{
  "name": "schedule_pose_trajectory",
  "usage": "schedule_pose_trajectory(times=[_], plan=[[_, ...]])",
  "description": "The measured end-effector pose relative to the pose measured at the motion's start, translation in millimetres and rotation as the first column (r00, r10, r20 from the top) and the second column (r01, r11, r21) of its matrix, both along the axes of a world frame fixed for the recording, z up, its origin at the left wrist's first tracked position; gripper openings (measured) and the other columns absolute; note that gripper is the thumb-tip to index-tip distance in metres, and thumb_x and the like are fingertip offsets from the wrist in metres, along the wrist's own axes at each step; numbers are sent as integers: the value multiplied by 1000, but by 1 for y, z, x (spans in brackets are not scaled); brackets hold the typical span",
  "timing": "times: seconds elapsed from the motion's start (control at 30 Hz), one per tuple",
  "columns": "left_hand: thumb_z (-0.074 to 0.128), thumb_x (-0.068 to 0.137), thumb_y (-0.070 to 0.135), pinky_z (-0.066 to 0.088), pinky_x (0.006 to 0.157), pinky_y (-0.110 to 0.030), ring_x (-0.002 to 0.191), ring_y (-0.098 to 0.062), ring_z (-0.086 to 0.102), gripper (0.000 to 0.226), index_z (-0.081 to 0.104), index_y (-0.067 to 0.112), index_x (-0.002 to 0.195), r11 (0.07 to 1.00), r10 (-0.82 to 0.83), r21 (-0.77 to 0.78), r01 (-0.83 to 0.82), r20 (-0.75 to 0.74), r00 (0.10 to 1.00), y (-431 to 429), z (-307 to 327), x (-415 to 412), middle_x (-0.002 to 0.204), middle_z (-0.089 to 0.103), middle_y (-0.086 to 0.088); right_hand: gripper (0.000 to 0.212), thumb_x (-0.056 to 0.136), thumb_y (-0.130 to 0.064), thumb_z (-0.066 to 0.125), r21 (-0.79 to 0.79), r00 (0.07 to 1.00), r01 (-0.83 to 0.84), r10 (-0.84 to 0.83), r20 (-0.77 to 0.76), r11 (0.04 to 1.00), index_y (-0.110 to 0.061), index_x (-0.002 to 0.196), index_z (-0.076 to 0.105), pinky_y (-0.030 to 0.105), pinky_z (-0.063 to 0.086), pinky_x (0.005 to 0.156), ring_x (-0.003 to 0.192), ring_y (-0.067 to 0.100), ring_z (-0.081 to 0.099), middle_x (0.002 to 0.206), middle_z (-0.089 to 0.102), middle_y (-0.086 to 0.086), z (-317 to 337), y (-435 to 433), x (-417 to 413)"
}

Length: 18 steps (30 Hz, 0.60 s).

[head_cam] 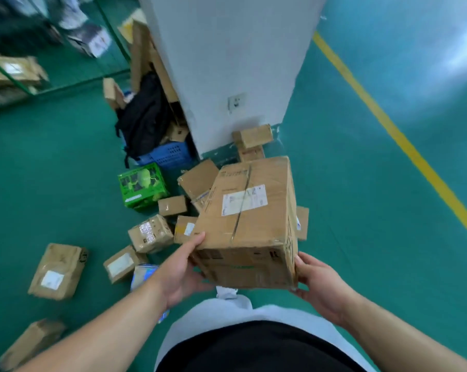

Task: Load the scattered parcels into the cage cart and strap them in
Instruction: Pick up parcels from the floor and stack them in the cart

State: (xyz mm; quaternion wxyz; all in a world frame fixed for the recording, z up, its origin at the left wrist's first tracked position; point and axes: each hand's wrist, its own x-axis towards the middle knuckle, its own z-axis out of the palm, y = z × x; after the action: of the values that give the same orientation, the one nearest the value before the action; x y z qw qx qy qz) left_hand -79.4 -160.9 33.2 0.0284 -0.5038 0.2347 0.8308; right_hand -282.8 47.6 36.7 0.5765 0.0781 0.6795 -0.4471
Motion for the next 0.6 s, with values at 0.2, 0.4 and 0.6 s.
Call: schedule_pose_trajectory(times=[0.2, 0.4, 0.6], plan=[[46, 97, 55, 50, 97, -51, 102, -25, 68, 43, 66, 27, 123, 958, 245, -162, -238, 22, 969, 60, 26, 78, 119, 75, -8, 41, 108, -23, 49, -72, 959, -282, 284, 20, 957, -51, 137, 52, 33, 51, 78, 106, 18, 66, 122, 73, -10, 15, -8, 45], [50, 99, 44, 40, 112, -53, 118, -20, 64, 28, 65, 33, 120, 831, 520, -295, -473, 108, 847, 158, 32, 174, 127, 72, -1, 67, 83, -76, 53, -2, 760, -623, 606, 234, 782, -23, 117, 75, 52, 48, 95, 118, 33, 62, 123, 72, 13, 12, -11, 102], [51, 102, 33, 46, 105, -44, 98, -6, 72, 28, 66, 34, 126, 720, 658, -405, -563, 144, 739, 244, 53, 264, 116, 76, 7, 95, 55, -76, 79, -117, 496, -816, 790, 359, 566, -30, 135, 59, 60, 43, 100, 125, 34, 62, 130, 70, 10, 13, 17, 199]])
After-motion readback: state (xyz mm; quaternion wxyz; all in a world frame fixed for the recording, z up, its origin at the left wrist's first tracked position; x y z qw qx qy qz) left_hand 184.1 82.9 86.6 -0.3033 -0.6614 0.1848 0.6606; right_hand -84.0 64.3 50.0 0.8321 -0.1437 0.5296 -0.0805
